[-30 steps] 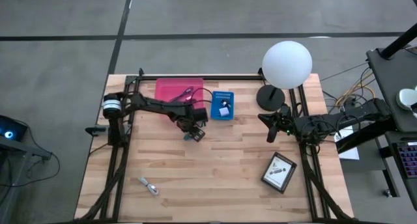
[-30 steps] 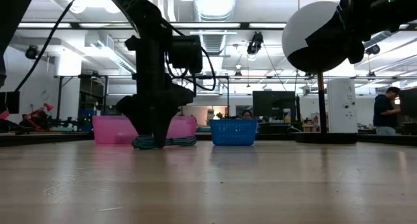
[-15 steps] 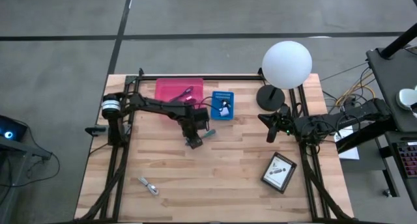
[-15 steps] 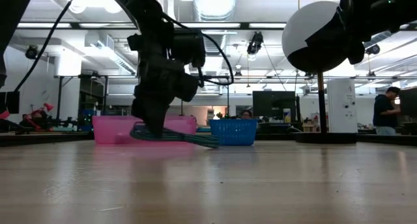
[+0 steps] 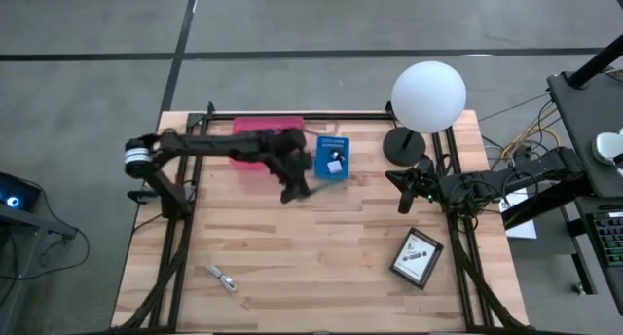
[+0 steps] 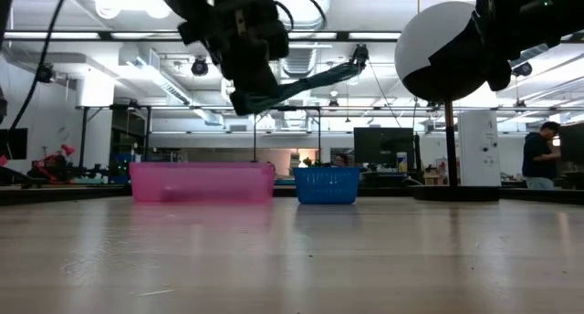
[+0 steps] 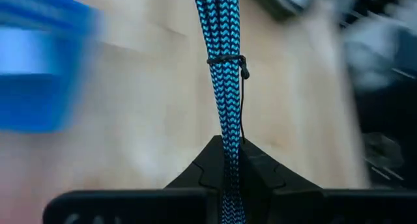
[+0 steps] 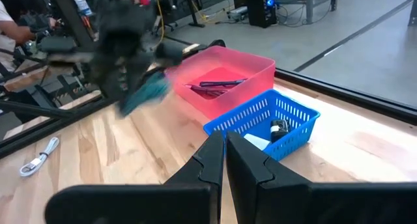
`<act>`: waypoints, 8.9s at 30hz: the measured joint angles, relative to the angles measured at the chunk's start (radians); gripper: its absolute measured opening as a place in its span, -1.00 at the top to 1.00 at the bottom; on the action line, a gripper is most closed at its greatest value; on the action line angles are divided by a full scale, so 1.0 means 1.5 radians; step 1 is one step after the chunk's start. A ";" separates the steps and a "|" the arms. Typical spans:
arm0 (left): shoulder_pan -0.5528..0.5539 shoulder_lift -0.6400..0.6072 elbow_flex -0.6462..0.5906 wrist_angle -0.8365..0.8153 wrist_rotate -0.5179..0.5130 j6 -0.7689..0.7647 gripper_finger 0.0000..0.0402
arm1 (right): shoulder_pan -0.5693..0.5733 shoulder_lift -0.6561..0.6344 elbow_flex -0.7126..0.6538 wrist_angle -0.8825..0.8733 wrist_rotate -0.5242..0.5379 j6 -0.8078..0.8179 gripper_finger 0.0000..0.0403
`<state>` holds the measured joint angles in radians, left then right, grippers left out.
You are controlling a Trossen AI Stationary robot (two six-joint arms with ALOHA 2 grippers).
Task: Pick and place items into bin
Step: Put the light blue charger cable into the pink bin, then put the white charger cable into the pink bin, then return to Home Position
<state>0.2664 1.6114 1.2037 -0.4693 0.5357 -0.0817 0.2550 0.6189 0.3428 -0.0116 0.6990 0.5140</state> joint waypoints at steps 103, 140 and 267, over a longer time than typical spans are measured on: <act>-0.589 -0.095 -0.306 -0.157 -0.080 -0.225 0.29 | 0.000 0.135 -0.001 -0.005 0.001 0.045 0.96; -0.586 -0.104 -0.373 0.031 -0.069 -0.188 0.93 | 0.000 0.135 -0.001 -0.005 0.001 0.042 0.96; -0.195 -1.055 -0.777 0.342 -0.489 0.027 1.00 | -0.027 -0.247 -0.151 0.297 -0.289 -0.283 0.96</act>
<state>-0.0265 0.0283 0.0383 0.0437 -0.1971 -0.0408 0.2149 0.2480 0.1164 0.4333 0.2654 0.0903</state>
